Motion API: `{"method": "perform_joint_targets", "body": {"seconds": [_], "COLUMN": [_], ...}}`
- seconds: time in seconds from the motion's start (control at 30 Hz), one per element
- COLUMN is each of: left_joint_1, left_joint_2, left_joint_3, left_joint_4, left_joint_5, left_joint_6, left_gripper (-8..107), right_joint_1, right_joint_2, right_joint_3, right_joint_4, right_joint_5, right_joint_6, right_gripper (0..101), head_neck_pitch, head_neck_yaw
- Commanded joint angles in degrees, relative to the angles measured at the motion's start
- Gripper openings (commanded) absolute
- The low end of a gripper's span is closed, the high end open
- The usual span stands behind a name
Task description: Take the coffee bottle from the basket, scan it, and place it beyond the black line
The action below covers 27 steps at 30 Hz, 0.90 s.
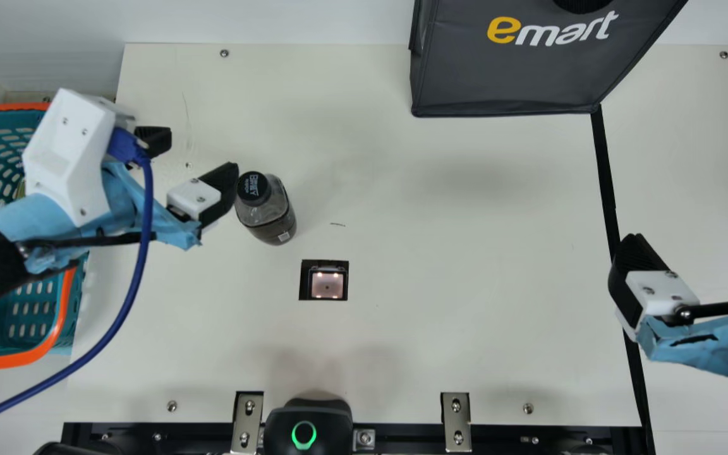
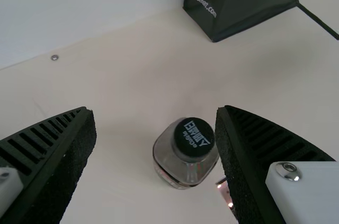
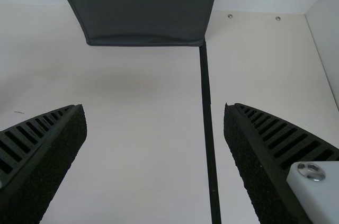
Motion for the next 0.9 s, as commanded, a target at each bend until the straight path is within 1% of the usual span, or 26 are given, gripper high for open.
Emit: {"method": "perform_joint_targets", "body": {"seconds": [0.0,0.37,0.63,0.87], "left_joint_1": [-1.58,-7.32,-8.96,-9.73], "left_joint_2": [0.12,1.86,3.3,3.8], "left_joint_3": [0.07,-0.12,0.08,1.45], "left_joint_4": [1.07,5.38,7.16,8.47], "left_joint_5": [-0.24,-1.96,-2.99,-3.85], "left_joint_6": [-2.76,-10.64,-13.18,-14.72], "left_gripper": [90,90,90,90], "right_joint_1": [0.0,0.0,0.0,0.0], "right_joint_2": [0.0,0.0,0.0,0.0], "right_joint_3": [0.0,0.0,0.0,0.0], "right_joint_4": [0.0,0.0,0.0,0.0], "right_joint_5": [0.0,0.0,0.0,0.0], "right_joint_6": [0.0,0.0,0.0,0.0], "right_gripper": [91,91,91,91], "head_neck_pitch": [-1.48,-1.48,-1.48,-1.48], "head_neck_yaw": [0.0,0.0,0.0,0.0]}}
